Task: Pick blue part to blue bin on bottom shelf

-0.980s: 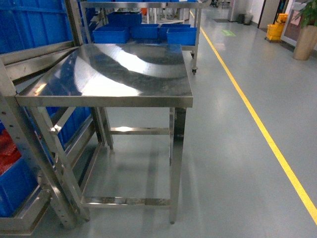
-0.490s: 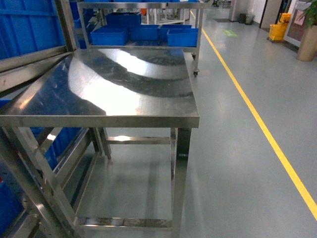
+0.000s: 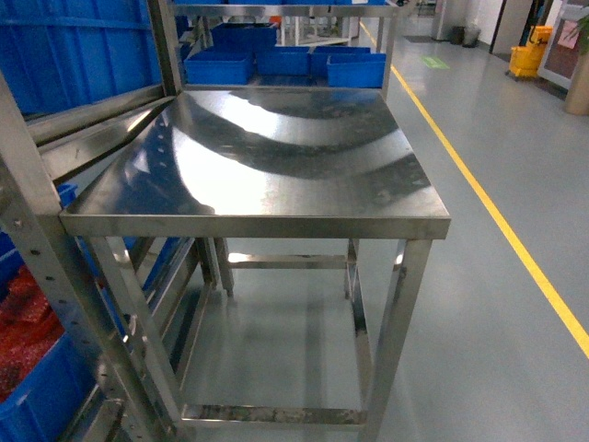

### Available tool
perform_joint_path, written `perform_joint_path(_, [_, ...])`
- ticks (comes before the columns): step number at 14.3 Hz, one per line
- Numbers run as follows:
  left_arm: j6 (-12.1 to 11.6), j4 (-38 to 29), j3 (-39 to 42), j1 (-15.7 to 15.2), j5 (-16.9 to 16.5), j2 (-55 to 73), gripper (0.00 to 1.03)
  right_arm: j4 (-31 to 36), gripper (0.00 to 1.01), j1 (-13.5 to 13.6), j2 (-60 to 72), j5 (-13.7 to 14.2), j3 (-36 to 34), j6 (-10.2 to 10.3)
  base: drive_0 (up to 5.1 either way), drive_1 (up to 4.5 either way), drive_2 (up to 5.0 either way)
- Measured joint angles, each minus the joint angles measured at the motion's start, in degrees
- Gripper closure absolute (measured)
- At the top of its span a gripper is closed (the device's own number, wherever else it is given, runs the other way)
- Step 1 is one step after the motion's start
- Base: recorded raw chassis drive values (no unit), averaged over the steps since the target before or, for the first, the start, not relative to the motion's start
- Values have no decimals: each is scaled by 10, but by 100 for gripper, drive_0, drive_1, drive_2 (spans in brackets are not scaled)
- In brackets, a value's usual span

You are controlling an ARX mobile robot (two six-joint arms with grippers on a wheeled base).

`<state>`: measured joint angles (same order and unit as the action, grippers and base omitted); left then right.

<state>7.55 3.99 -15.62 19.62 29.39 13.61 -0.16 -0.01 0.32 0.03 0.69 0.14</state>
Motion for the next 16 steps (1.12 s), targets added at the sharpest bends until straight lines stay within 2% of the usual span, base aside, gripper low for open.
perform_joint_path(16, [0,0,0,0,0,0,60,-1,3,0,0,0,0,0,-492,239,239])
